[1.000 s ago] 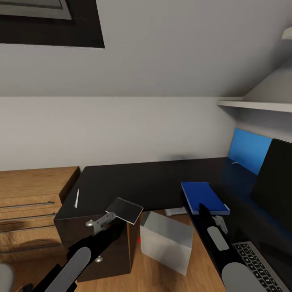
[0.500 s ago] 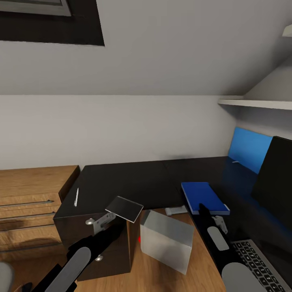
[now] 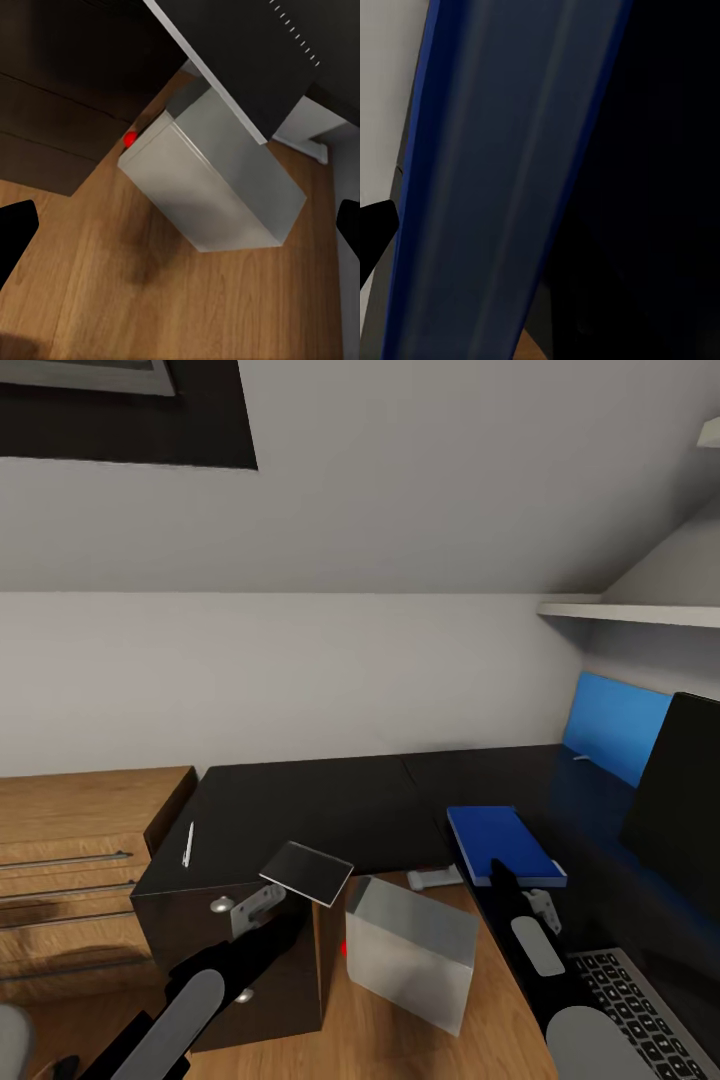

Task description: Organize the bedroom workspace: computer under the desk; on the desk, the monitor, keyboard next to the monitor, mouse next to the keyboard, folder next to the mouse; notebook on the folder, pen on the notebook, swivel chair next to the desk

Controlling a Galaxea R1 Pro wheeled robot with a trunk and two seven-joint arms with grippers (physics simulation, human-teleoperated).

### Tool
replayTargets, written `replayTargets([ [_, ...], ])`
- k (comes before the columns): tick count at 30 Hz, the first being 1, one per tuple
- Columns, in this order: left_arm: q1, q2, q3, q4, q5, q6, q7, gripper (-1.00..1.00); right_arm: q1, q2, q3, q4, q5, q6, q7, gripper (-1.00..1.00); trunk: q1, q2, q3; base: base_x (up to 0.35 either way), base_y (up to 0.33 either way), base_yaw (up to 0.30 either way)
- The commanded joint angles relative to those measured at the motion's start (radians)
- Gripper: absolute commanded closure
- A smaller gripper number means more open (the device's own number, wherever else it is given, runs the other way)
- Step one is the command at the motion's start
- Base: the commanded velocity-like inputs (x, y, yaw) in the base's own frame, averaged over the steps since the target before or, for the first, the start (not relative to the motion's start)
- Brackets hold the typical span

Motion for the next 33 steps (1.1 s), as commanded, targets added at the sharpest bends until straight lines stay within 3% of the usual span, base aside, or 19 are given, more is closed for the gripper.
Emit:
replayTargets([
  [1, -0.001, 0.001, -0.002, -0.001, 0.004, 0.002, 0.006, -1.0, 0.0, 0.0, -0.003, 0.011, -0.015, -0.003, -0.001, 1.0, 0.0, 0.0, -0.001, 0.0, 0.0, 0.0],
  [33, -0.001, 0.002, -0.004, -0.001, 0.001, 0.002, 0.006, -1.0, 0.0, 0.0, -0.003, 0.01, -0.015, -0.003, -0.002, 1.0, 0.0, 0.0, -0.001, 0.021, -0.03, 0.0],
])
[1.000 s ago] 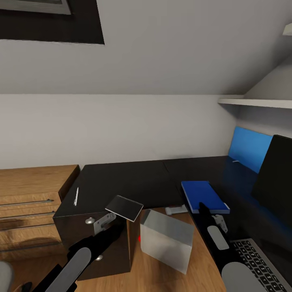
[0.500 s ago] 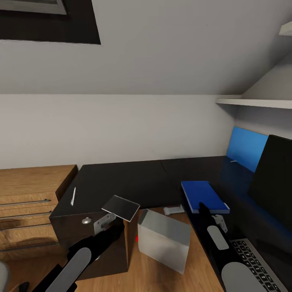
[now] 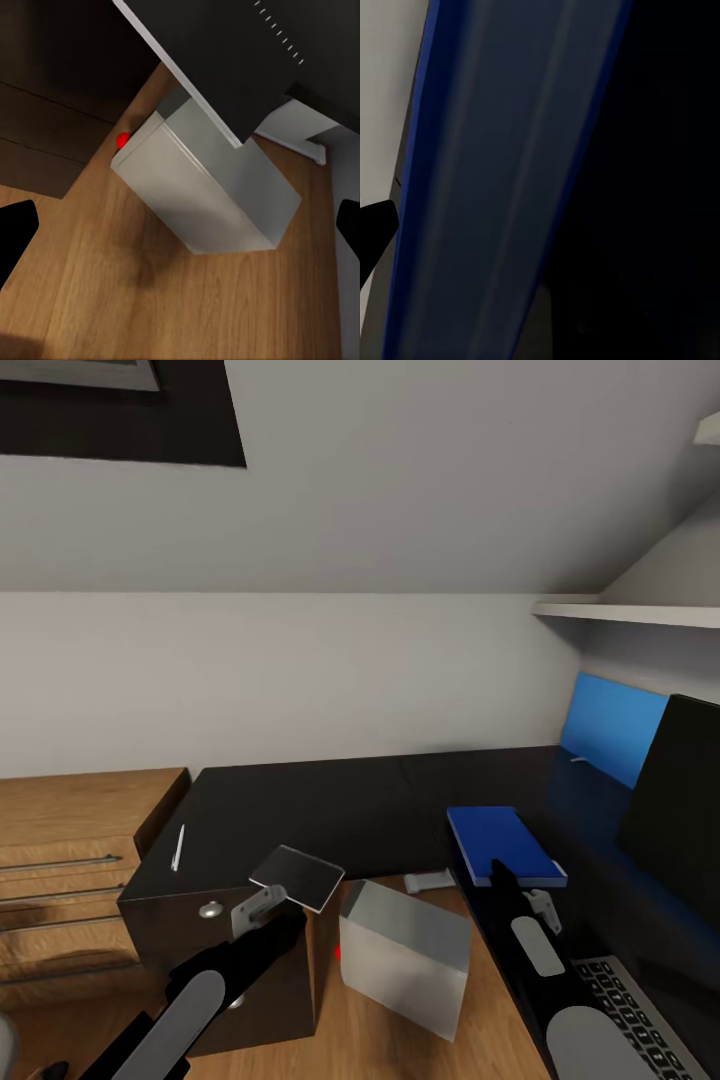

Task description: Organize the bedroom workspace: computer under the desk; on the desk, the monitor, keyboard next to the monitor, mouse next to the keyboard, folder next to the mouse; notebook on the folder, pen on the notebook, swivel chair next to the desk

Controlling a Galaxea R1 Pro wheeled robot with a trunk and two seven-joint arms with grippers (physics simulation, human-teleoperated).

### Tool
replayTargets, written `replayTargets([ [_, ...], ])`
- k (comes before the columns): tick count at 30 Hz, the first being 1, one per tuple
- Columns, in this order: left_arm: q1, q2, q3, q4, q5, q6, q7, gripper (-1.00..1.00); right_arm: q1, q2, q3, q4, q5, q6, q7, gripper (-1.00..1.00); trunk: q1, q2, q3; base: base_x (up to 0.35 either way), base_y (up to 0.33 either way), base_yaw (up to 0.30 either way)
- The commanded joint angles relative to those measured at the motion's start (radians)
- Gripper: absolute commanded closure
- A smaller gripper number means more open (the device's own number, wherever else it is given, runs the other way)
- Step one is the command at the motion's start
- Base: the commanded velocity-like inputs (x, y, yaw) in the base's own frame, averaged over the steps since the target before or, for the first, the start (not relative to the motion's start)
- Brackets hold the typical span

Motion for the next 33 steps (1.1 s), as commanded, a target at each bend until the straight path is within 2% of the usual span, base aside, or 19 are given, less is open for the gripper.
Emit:
replayTargets([
  [1, -0.001, 0.001, -0.001, -0.001, 0.004, 0.002, 0.006, -1.0, 0.0, 0.0, -0.003, 0.009, -0.015, -0.003, -0.002, 1.0, 0.0, 0.0, -0.001, 0.014, 0.0, 0.0],
  [17, -0.001, 0.001, -0.001, -0.001, 0.005, 0.002, 0.006, -1.0, 0.0, 0.0, -0.003, 0.009, -0.019, 0.002, -0.004, 1.0, 0.0, 0.0, -0.001, 0.002, 0.0, 0.0],
  [18, -0.001, 0.001, -0.001, -0.001, 0.005, 0.002, 0.006, -1.0, 0.0, 0.0, -0.003, 0.009, -0.019, 0.002, -0.004, -1.0, 0.0, 0.0, -0.001, 0.0, 0.0, 0.0],
  [33, -0.001, 0.001, 0.0, -0.001, 0.006, 0.002, 0.006, -1.0, 0.0, 0.0, -0.003, 0.007, -0.02, 0.001, -0.003, -1.0, 0.0, 0.0, -0.001, 0.0, 0.0, 0.0],
])
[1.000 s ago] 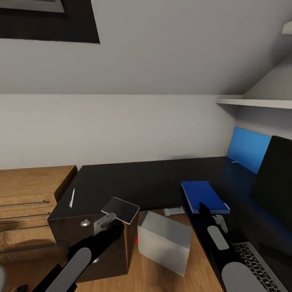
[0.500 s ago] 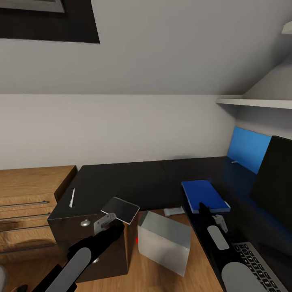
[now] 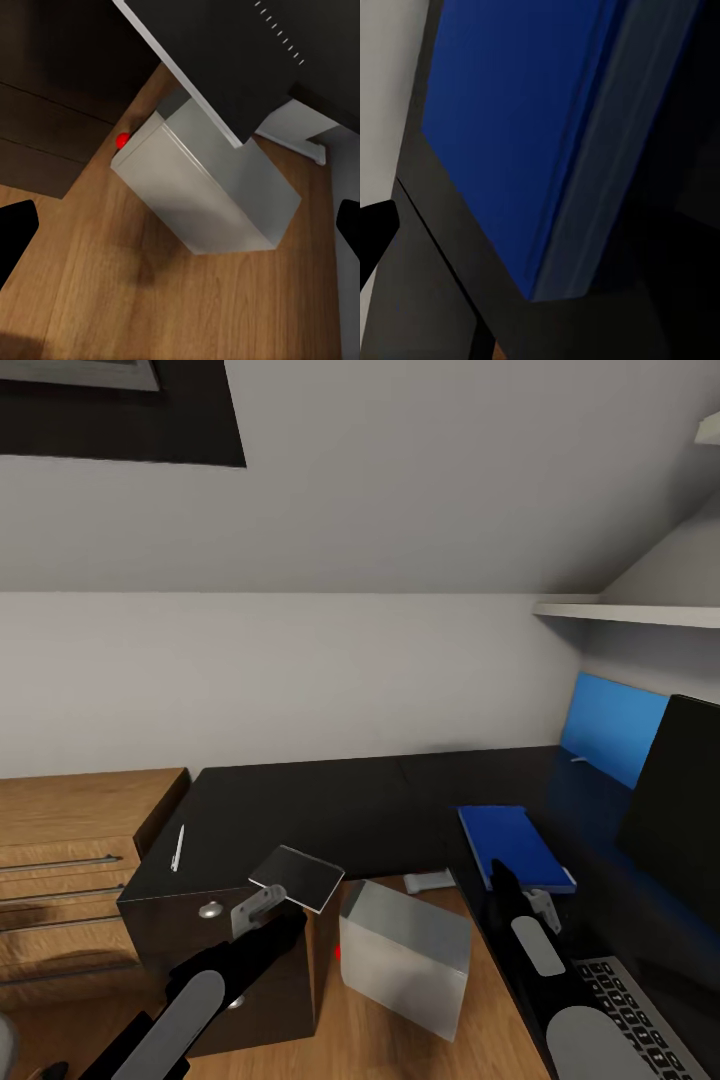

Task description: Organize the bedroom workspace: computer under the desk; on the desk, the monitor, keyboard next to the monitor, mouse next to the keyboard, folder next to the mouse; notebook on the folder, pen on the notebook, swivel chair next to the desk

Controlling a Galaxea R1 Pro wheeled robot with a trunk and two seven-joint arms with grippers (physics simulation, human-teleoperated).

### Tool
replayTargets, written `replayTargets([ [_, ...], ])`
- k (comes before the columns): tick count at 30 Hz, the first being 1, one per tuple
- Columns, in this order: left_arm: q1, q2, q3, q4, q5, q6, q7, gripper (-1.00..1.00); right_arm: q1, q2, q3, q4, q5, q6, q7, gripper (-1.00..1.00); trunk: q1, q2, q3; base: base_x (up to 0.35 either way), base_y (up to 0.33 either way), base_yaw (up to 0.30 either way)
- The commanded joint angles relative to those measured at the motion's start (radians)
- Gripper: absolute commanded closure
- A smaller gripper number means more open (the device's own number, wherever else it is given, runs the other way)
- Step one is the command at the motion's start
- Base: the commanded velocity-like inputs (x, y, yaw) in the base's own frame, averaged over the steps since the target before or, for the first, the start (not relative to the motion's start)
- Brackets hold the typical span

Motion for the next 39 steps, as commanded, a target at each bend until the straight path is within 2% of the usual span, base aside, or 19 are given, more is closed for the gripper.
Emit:
replayTargets([
  [1, -0.001, 0.001, -0.001, -0.001, 0.004, 0.002, 0.006, -1.0, 0.0, 0.0, -0.003, 0.009, -0.014, -0.003, -0.004, -1.0, 0.0, 0.0, -0.001, 0.0, 0.0, 0.0],
  [13, -0.001, 0.0, -0.001, -0.001, 0.004, 0.003, 0.006, -1.0, 0.0, 0.0, -0.003, 0.009, -0.014, -0.003, -0.003, -1.0, 0.0, 0.0, -0.001, 0.0, 0.0, 0.0],
  [18, -0.001, 0.0, -0.002, -0.001, 0.004, 0.003, 0.006, -1.0, 0.0, 0.001, -0.003, 0.009, -0.014, -0.003, -0.003, -1.0, -0.019, 0.035, 0.014, 0.0, 0.0, 0.0],
  [39, -0.001, 0.0, -0.002, -0.001, 0.006, 0.004, 0.006, -1.0, 0.0, 0.002, -0.003, 0.009, -0.014, -0.003, -0.003, -1.0, -0.019, 0.035, 0.014, -0.004, 0.0, 0.0],
])
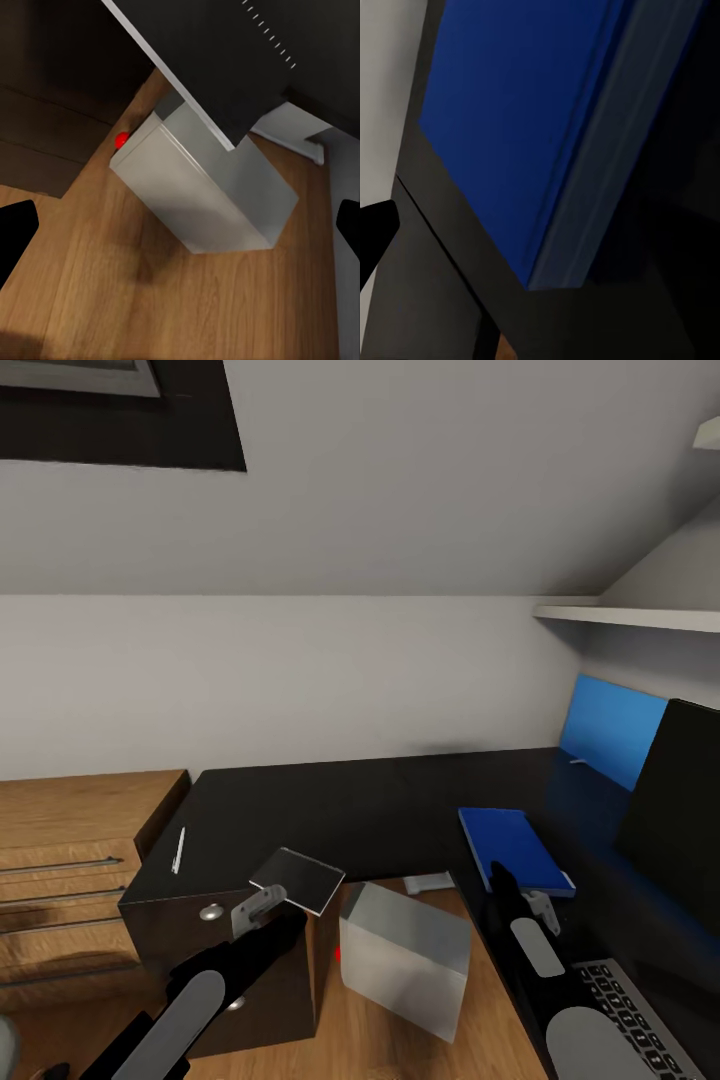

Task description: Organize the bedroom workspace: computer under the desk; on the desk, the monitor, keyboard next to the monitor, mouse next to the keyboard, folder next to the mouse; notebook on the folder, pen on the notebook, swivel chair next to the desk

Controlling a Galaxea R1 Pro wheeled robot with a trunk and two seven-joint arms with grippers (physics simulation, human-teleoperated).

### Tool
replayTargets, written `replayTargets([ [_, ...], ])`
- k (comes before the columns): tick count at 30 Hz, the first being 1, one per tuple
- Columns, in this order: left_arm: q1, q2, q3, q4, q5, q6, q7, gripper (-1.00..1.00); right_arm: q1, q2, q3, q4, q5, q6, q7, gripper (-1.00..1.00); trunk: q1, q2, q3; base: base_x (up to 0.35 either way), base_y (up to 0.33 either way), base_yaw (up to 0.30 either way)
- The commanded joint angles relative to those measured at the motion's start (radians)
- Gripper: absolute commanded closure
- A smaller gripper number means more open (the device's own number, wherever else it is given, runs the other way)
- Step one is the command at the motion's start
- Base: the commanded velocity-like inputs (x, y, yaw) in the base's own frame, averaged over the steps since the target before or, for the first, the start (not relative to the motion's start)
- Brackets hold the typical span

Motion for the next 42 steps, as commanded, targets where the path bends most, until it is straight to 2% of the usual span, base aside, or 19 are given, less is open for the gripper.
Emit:
replayTargets([
  [1, -0.001, 0.001, -0.001, -0.001, 0.004, 0.002, 0.006, -1.0, 0.0, 0.001, -0.002, -0.001, -0.012, -0.002, -0.004, -1.0, 0.0, -0.001, -0.001, -0.141, 0.0, 0.0],
  [10, -0.001, 0.001, -0.001, -0.001, 0.004, 0.002, 0.006, -1.0, 0.0, 0.001, -0.002, -0.001, -0.012, -0.002, -0.004, -1.0, 0.0, -0.001, -0.001, -0.207, 0.0, 0.0],
  [23, -0.001, 0.001, -0.001, -0.001, 0.006, 0.002, 0.006, -1.0, 0.0, 0.001, -0.002, -0.001, -0.012, -0.002, -0.004, -1.0, 0.0, -0.001, -0.001, -0.032, 0.0, 0.0],
  [42, -0.001, 0.001, -0.001, 0.0, 0.006, 0.002, 0.006, -1.0, 0.0, 0.001, -0.001, -0.001, -0.012, -0.002, -0.004, -1.0, -0.073, 0.132, 0.058, -0.001, 0.0, 0.0],
])
